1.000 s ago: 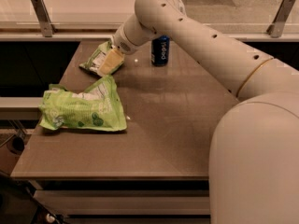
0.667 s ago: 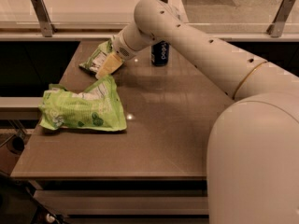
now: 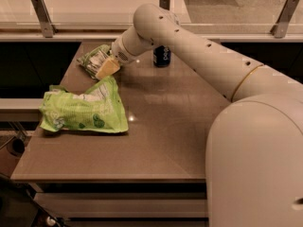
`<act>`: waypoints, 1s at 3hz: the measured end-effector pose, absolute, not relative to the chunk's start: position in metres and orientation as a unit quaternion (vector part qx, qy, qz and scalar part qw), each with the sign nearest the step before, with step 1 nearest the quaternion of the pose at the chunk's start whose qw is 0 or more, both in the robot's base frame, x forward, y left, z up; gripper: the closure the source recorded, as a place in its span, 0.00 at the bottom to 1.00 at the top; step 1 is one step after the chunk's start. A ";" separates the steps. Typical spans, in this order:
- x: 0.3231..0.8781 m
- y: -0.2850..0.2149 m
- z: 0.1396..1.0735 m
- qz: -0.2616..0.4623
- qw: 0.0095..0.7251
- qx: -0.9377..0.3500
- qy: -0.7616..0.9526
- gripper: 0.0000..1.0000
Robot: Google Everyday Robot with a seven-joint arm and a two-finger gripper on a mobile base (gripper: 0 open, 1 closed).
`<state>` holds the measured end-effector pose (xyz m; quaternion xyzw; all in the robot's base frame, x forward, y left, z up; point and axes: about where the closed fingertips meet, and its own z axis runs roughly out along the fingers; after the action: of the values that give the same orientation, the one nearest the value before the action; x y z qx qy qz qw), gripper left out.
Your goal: Pick green jalapeno chip bag
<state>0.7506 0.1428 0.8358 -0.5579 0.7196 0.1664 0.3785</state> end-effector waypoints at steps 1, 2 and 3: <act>0.750 0.145 0.833 0.168 0.377 -0.559 0.719 0.60; 0.749 0.147 0.831 0.169 0.375 -0.560 0.719 0.83; 0.749 0.148 0.831 0.169 0.375 -0.560 0.719 1.00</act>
Offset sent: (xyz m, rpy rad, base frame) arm -0.0004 0.0017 -0.0019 -0.0006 0.0026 0.0026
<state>0.7493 0.1477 0.8305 -0.5604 0.7191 0.1693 0.3746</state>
